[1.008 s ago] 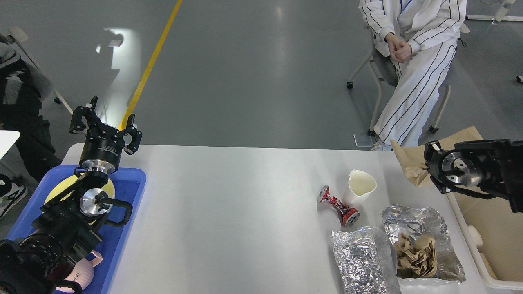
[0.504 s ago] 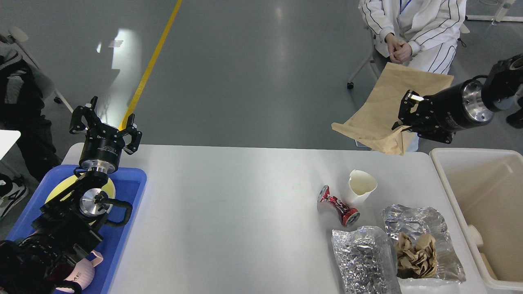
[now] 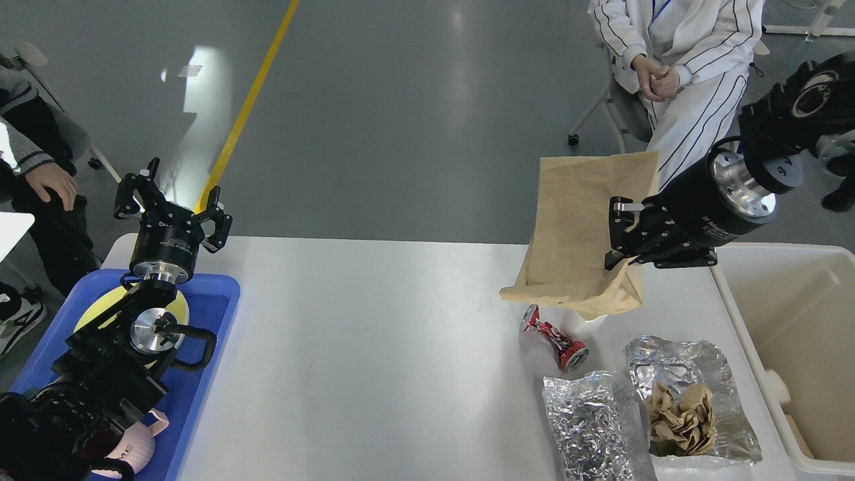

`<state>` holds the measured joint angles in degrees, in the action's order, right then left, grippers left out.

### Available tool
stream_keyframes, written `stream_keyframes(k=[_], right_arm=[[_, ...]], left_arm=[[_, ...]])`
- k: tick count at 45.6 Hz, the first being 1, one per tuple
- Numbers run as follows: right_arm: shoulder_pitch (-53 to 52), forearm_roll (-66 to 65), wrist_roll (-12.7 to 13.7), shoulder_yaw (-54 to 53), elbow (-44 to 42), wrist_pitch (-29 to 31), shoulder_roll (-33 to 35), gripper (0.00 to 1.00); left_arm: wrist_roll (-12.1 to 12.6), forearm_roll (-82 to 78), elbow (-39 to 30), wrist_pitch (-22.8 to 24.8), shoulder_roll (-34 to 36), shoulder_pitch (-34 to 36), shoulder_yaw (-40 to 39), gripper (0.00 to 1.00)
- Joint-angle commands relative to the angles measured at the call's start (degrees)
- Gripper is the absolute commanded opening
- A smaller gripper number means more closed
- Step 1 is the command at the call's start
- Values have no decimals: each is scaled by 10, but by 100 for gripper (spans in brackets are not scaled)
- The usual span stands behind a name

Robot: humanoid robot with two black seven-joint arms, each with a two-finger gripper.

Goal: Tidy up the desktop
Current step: 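Grasp the brown paper bag, lift it and drop it into the white bin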

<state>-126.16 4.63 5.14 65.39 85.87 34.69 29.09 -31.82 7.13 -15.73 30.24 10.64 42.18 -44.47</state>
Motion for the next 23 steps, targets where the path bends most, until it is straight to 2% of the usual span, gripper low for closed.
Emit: stream_keyframes(k=[1,11,16,23], right_arm=[[56,-1,0,51,-46,-42,35,0],[232,-1,-1,49,-163,-164,121,0],[344,2,-4,25,-228,-262,149,0],[536,5,-6,-62,-333,-393,144,0]], left_arm=[[0,0,0,0,0,0,0,97],[0,0,0,0,0,0,0,97],[0,0,0,0,0,0,0,97],[0,0,0,0,0,0,0,97]])
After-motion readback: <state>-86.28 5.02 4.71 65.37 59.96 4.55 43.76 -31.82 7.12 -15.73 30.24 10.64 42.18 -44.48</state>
